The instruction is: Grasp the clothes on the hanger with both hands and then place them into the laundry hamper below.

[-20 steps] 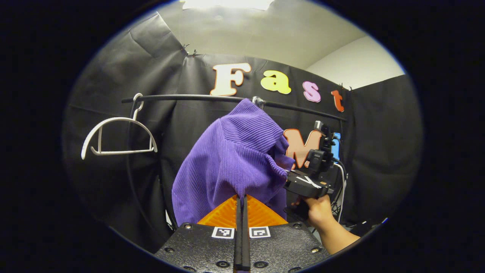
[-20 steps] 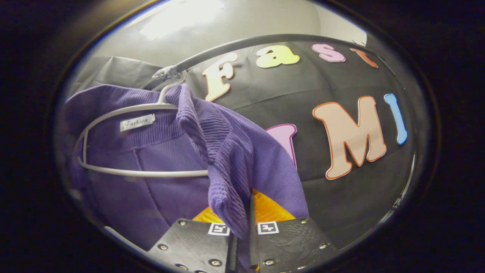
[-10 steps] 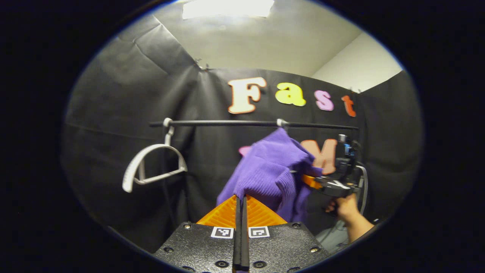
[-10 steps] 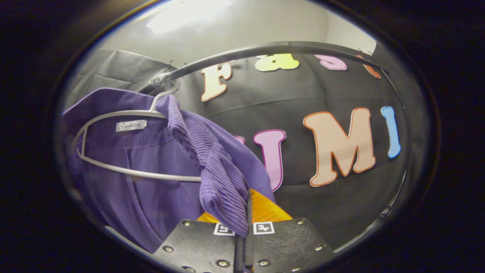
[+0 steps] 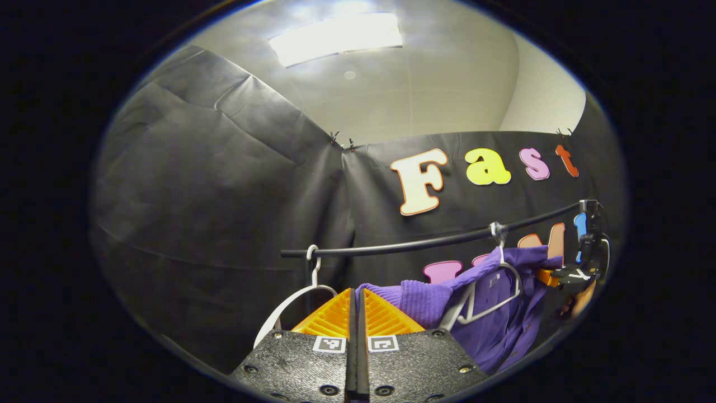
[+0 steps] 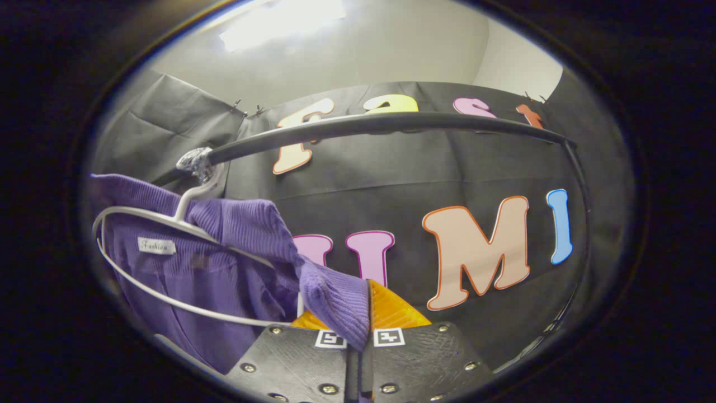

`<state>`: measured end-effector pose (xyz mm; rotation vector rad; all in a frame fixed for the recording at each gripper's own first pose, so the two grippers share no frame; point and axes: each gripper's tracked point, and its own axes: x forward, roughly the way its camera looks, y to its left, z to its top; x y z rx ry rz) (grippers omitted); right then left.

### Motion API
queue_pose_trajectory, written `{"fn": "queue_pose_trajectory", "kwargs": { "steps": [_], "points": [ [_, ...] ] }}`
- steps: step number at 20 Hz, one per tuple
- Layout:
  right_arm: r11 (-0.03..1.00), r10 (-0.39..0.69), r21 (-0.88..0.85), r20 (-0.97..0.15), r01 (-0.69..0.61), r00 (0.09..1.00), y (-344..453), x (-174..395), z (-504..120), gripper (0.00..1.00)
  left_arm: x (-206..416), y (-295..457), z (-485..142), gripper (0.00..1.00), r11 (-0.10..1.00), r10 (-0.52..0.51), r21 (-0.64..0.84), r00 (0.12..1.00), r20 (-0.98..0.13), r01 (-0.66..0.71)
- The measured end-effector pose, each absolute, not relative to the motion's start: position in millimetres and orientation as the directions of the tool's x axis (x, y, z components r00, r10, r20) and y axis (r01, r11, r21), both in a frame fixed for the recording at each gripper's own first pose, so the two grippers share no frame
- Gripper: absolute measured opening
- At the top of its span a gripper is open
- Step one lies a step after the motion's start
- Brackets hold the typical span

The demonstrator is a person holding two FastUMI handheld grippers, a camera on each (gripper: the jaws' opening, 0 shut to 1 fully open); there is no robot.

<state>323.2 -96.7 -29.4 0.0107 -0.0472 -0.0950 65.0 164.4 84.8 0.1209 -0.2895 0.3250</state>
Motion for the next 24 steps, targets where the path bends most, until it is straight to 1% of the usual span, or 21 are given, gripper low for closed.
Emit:
{"fn": "queue_pose_trajectory", "kwargs": {
  "steps": [3,4,7,9,11,13,15,18,20,24],
  "points": [
    [0.993,-0.115,0.011,0.053,0.114,0.992,-106.3,338.5,-16.8,0.05,97.8,168.4,90.2,0.0,0.956,0.266,0.05,0.928,0.26,-0.288],
    [0.993,-0.118,-0.005,0.05,0.119,0.992,-107.8,342.9,-15.3,0.05,106.1,172.6,89.3,0.0,0.955,0.273,0.044,0.929,0.249,-0.292],
    [0.989,-0.129,-0.063,0.04,0.131,0.991,-116.7,358.0,-15.1,0.05,115.8,185.4,98.8,0.0,0.931,0.317,0.079,0.898,0.306,-0.355],
    [0.992,-0.106,-0.067,0.018,0.107,0.994,-114.0,371.5,-26.3,0.05,121.8,176.1,89.0,0.02,0.941,0.294,0.078,0.911,0.29,-0.329],
    [0.99,-0.094,-0.11,-0.017,0.092,0.995,-108.4,377.4,-40.0,0.05,121.1,172.8,78.0,0.01,0.949,0.282,0.06,0.919,0.276,-0.31],
    [0.98,-0.117,-0.161,-0.004,0.115,0.993,-112.8,380.1,-45.9,0.06,120.9,170.7,62.5,0.0,0.956,0.271,0.043,0.928,0.257,-0.291],
    [0.979,-0.136,-0.159,-0.033,0.13,0.99,-120.6,381.8,-64.0,0.05,123.0,166.0,48.1,0.0,0.962,0.25,0.047,0.939,0.238,-0.268],
    [0.969,-0.188,-0.171,-0.05,0.177,0.981,-142.1,377.3,-76.8,0.05,125.0,165.2,31.7,0.0,0.967,0.242,0.032,0.947,0.21,-0.254],
    [0.967,-0.181,-0.191,-0.06,0.167,0.982,-141.7,372.6,-83.6,0.05,127.9,160.9,15.8,0.0,0.974,0.219,0.021,0.959,0.179,-0.226],
    [0.965,-0.18,-0.203,-0.039,0.169,0.983,-133.1,342.3,-83.4,0.05,126.0,160.2,-29.3,0.0,0.976,0.216,-0.014,0.968,0.126,-0.216]
  ]
}}
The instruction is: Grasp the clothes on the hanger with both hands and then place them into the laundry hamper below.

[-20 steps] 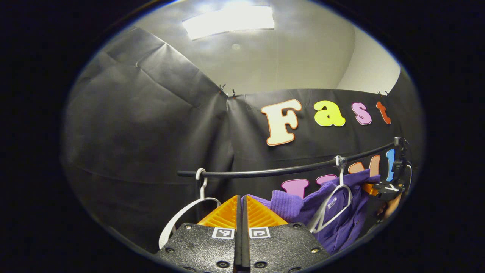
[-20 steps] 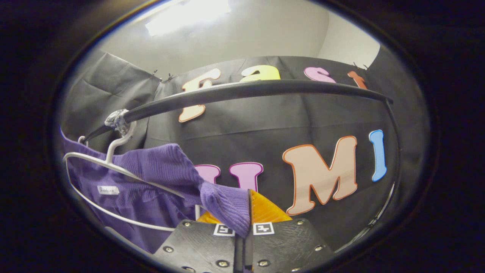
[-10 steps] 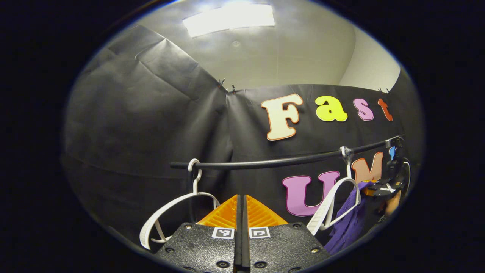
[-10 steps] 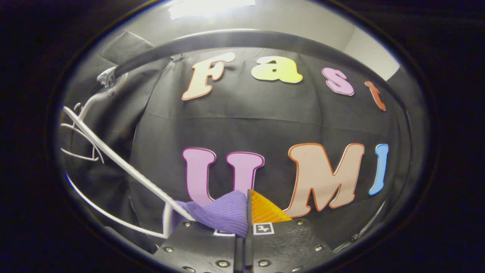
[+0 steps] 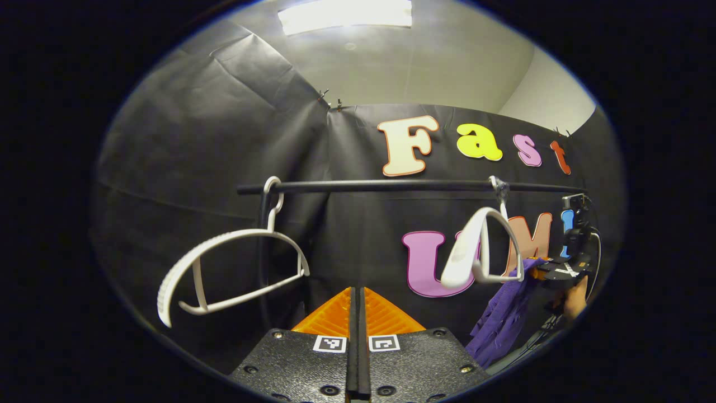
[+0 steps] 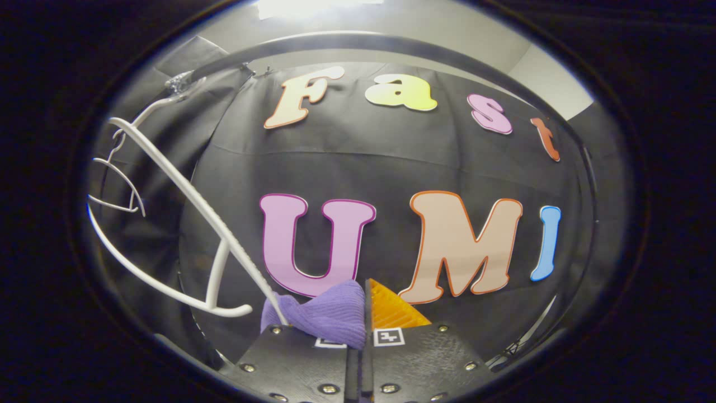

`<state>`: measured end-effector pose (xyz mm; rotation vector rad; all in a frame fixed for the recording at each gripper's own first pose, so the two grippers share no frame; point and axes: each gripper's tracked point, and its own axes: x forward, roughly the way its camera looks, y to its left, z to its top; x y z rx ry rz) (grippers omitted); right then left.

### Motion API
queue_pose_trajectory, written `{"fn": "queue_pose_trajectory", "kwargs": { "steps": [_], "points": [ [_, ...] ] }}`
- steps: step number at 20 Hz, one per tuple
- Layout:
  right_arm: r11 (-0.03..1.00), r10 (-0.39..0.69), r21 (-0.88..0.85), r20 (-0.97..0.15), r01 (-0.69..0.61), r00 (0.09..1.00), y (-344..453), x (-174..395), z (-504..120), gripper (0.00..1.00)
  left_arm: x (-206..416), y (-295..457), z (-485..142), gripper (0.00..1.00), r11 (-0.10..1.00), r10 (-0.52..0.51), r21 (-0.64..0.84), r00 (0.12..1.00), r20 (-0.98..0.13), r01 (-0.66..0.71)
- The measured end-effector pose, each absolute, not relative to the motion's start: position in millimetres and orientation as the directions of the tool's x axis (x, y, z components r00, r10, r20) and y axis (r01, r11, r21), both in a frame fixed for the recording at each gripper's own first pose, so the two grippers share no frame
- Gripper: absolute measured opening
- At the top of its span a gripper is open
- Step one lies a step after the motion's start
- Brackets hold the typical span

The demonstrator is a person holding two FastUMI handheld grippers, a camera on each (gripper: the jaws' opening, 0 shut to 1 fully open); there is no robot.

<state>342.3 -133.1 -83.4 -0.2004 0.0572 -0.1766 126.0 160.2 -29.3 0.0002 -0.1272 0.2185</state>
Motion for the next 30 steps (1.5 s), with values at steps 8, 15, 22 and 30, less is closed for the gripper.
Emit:
{"fn": "queue_pose_trajectory", "kwargs": {
  "steps": [8,15,22,30],
  "points": [
    [0.964,-0.258,-0.123,-0.187,0.238,0.948,-159.8,301.9,-137.5,0.05,121.0,131.8,-133.1,0.41,0.99,0.12,-0.075,0.993,-0.009,-0.121],
    [0.976,-0.183,-0.134,-0.057,0.174,0.981,-108.8,265.2,-76.2,0.05,132.3,97.7,-181.1,0.69,0.991,0.046,-0.119,0.994,-0.099,-0.057],
    [0.984,-0.076,-0.156,0.057,0.084,0.995,-41.0,236.5,7.1,0.05,132.6,0.3,-239.5,0.7,0.972,-0.203,-0.16,0.962,-0.184,0.174],
    [0.985,0.002,-0.172,0.141,0.022,0.99,-2.7,184.4,49.3,0.05,151.8,-29.2,-275.4,0.72,0.965,-0.235,-0.169,0.945,-0.226,0.2]
  ]
}}
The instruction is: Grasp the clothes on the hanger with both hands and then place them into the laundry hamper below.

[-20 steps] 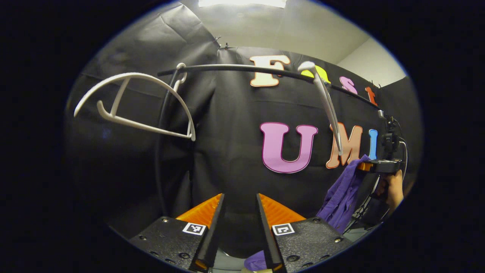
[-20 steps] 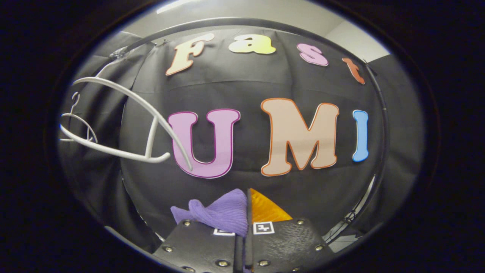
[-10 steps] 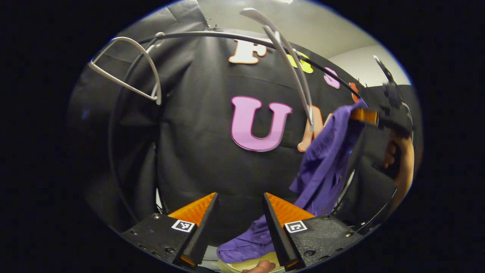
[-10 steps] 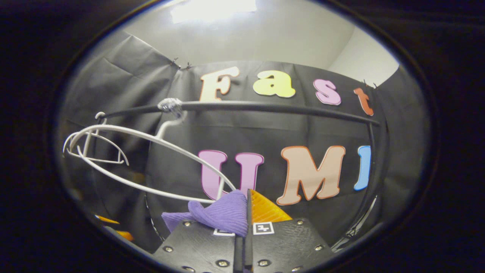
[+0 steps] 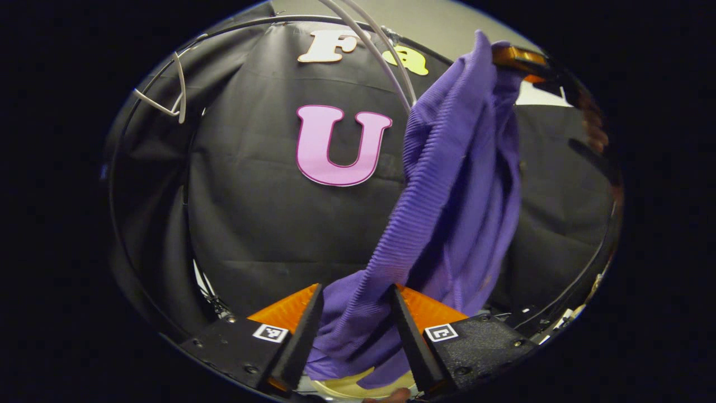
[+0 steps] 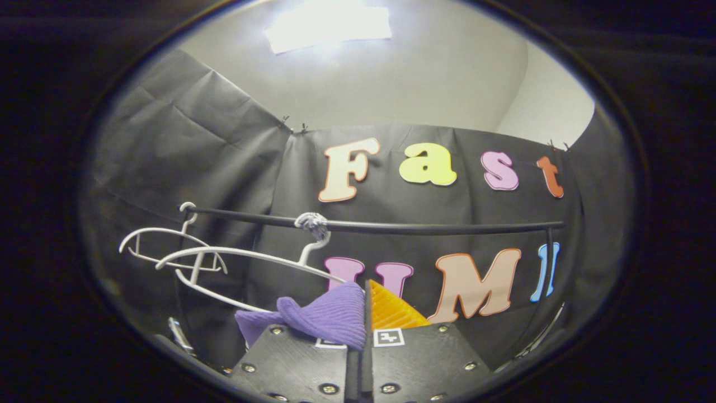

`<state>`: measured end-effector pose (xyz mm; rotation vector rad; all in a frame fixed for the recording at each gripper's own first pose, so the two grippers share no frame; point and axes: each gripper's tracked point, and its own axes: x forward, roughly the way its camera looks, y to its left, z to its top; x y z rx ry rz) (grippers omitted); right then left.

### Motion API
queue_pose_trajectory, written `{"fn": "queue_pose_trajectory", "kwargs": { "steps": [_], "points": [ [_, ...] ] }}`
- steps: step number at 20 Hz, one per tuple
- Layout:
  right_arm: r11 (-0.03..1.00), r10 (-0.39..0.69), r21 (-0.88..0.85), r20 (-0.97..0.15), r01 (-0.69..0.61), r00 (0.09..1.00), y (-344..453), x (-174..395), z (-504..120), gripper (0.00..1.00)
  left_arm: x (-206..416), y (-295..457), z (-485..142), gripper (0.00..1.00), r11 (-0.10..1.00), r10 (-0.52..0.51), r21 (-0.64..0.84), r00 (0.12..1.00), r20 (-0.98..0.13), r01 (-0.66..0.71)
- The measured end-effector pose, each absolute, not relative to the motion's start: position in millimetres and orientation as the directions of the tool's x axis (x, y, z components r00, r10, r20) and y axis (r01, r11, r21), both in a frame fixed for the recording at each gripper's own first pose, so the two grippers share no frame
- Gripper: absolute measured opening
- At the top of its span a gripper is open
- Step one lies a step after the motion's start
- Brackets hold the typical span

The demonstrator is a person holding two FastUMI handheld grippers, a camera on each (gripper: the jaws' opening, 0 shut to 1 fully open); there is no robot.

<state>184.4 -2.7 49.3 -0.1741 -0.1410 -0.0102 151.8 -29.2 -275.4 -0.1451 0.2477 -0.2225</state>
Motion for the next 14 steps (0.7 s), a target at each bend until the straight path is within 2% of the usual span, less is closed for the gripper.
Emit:
{"fn": "queue_pose_trajectory", "kwargs": {
  "steps": [3,4,9,14],
  "points": [
    [0.978,-0.03,-0.201,0.12,0.054,0.992,-15.3,167.0,30.9,0.06,165.5,0.0,-277.5,0.05,0.978,-0.13,-0.191,0.955,-0.267,0.08],
    [0.979,-0.038,-0.197,0.101,0.058,0.994,-20.0,167.1,19.9,0.05,169.0,5.9,-278.4,0.01,0.976,-0.124,-0.205,0.955,-0.271,0.069],
    [0.984,-0.089,-0.148,0.044,0.094,0.995,-50.6,154.1,-22.3,0.05,170.0,42.9,-265.9,0.01,0.983,-0.005,-0.176,0.959,-0.282,-0.047],
    [0.992,-0.117,-0.052,-0.005,0.117,0.993,-73.4,144.0,-70.3,0.05,167.5,26.4,-245.1,0.0,0.99,-0.018,-0.142,0.973,-0.229,-0.015]
  ]
}}
